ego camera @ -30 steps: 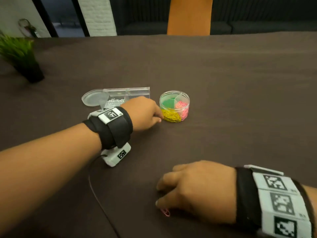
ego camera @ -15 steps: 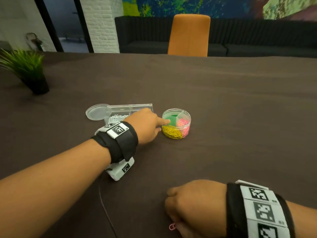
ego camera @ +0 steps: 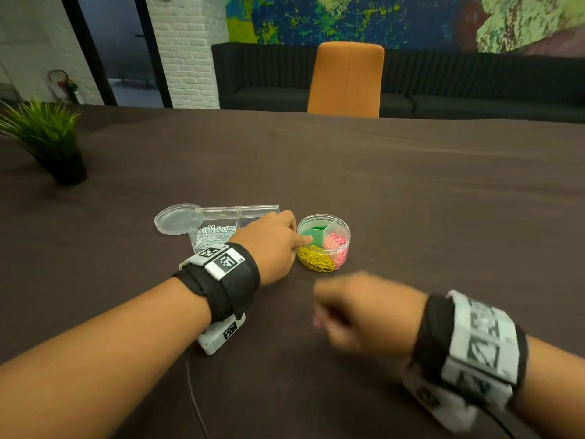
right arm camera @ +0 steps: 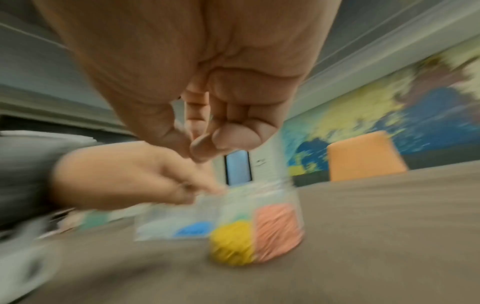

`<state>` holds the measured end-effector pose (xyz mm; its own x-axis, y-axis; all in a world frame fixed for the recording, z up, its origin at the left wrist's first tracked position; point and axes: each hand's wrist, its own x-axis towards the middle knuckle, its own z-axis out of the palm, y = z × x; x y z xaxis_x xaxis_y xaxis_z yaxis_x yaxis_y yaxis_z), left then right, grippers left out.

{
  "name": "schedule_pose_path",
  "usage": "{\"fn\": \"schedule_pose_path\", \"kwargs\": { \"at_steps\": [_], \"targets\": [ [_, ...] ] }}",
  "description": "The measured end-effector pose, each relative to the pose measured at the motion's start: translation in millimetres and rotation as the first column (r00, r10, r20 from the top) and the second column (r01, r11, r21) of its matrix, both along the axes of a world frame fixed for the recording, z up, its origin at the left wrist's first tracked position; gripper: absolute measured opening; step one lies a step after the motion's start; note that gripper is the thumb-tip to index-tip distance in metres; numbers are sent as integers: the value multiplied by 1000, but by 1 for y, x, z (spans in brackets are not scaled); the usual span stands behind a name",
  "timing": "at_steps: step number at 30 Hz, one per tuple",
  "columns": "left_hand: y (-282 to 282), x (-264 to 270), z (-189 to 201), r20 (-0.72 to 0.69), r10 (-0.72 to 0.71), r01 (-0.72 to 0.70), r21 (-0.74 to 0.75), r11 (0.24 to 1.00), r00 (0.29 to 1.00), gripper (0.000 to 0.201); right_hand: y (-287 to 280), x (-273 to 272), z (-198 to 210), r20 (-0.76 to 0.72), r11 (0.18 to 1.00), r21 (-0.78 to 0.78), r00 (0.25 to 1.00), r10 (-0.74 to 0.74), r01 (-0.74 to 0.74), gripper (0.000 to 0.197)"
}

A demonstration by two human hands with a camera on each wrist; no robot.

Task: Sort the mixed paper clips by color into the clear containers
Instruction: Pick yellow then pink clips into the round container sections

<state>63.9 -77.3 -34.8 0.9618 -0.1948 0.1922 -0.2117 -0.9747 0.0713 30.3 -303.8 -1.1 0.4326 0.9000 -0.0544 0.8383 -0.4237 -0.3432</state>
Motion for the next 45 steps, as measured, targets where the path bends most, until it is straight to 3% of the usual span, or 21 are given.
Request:
{"fn": "schedule_pose_path", "kwargs": {
  "at_steps": [1, 3, 6, 9, 11, 13, 15, 17, 19, 21, 23, 25, 29, 33, 35, 38, 41, 45],
  "targets": [
    [1, 0, -1, 4, 0, 0, -8, 1000, 1000, 34, 1, 21, 4, 30, 984, 111, 989, -143, 139, 15],
    [0, 0, 0, -8, -1, 1, 0, 1000, 1000, 36, 8, 64, 20, 85, 877, 333, 915, -395, 347, 9],
    [-3, -3, 4, -31, 2, -1, 30, 1000, 1000, 42, 19, 97, 22, 35, 818, 242, 837, -545, 522, 5],
    [-4, -7, 9, -59, 17, -17, 1, 1000, 998, 40, 32, 110, 18, 53, 833, 94, 833, -550, 545, 7],
    [2, -9, 18, -168, 22, -43, -124, 991, 986, 45, 33, 111, 9, 75, 825, 112, 823, -564, 555, 13],
    [20, -7, 37, -227, 23, -98, -325, 941, 974, 51, 30, 113, 1, 33, 814, 178, 823, -567, 553, 32],
    [55, 2, 60, -157, 128, -186, -447, 875, 979, 46, 29, 112, -1, -89, 832, 133, 843, -531, 538, 80],
    [100, 13, 74, -99, 315, -329, -363, 872, 944, 39, 27, 111, -4, -209, 857, 35, 842, -497, 515, 119],
    [142, 21, 77, -117, 482, -494, -105, 863, 868, 28, 28, 114, -9, -232, 864, -35, 837, -496, 502, 130],
    [170, 24, 67, -243, 591, -570, 156, 806, 769, 25, 29, 119, -14, -230, 857, -46, 829, -510, 514, 130],
    [186, 28, 46, -383, 602, -540, 266, 799, 701, 75, 29, 122, -17, -220, 847, -36, 823, -524, 530, 127],
    [189, 30, 31, -463, 545, -507, 217, 834, 699, 102, 28, 123, -19, -201, 849, -23, 829, -521, 528, 121],
    [195, 34, 18, -475, 490, -504, 109, 857, 731, 96, 25, 124, -22, -227, 853, 1, 831, -507, 521, 118],
    [207, 27, 27, -479, 597, -608, 153, 779, 643, 114, 25, 125, -21, -248, 852, 13, 827, -505, 524, 118],
    [209, 21, 41, -421, 664, -692, 110, 713, 618, 107, 25, 126, -21, -258, 852, 13, 825, -503, 524, 119],
    [189, 19, 76, -257, 693, -736, -150, 660, 674, 100, 24, 127, -22, -275, 849, 19, 819, -503, 528, 120],
    [137, 23, 102, -112, 552, -543, -418, 728, 826, 89, 24, 127, -20, -284, 850, 15, 818, -501, 526, 122],
    [42, 26, 96, -119, 282, -302, -521, 798, 952, 73, 24, 125, -19, -329, 836, 9, 791, -516, 549, 124]
  ]
}}
